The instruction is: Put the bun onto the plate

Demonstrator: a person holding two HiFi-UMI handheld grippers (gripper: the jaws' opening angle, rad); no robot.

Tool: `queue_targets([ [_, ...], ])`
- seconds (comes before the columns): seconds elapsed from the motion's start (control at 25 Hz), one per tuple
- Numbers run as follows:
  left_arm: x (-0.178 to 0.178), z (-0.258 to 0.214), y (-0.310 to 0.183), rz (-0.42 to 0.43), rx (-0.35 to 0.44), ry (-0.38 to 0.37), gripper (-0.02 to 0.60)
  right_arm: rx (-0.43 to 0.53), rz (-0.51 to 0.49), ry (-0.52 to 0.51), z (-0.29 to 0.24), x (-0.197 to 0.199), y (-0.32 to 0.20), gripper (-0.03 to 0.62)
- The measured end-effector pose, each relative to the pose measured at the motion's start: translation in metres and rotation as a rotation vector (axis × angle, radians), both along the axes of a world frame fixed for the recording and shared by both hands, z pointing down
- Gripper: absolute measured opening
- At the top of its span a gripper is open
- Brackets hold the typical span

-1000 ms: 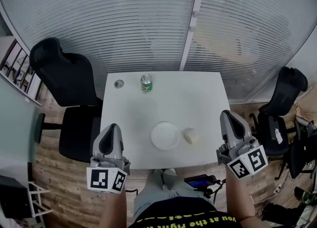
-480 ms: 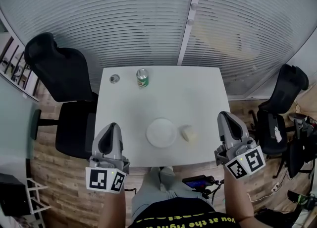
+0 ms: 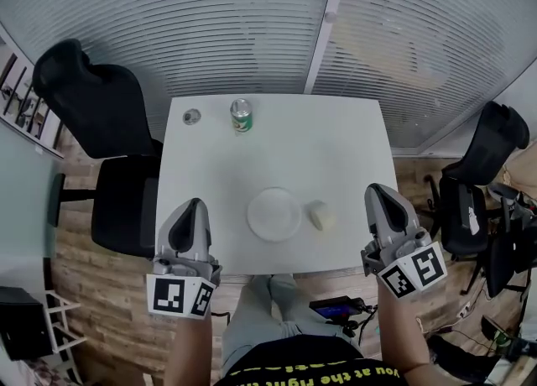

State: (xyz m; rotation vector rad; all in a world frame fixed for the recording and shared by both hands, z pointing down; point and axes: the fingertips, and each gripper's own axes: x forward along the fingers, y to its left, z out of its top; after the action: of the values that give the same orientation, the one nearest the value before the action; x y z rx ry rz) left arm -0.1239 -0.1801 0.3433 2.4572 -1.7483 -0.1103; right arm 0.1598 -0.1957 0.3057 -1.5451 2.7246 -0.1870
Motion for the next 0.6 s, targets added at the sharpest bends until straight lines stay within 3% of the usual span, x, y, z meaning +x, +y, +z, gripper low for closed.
queue_targets([
  [0.6,0.004,0.043,-0.011,0.01,-0.081,0.007,0.0,-0.11,-0.007,0.034,0.061,-0.008,-0.011,0.006],
])
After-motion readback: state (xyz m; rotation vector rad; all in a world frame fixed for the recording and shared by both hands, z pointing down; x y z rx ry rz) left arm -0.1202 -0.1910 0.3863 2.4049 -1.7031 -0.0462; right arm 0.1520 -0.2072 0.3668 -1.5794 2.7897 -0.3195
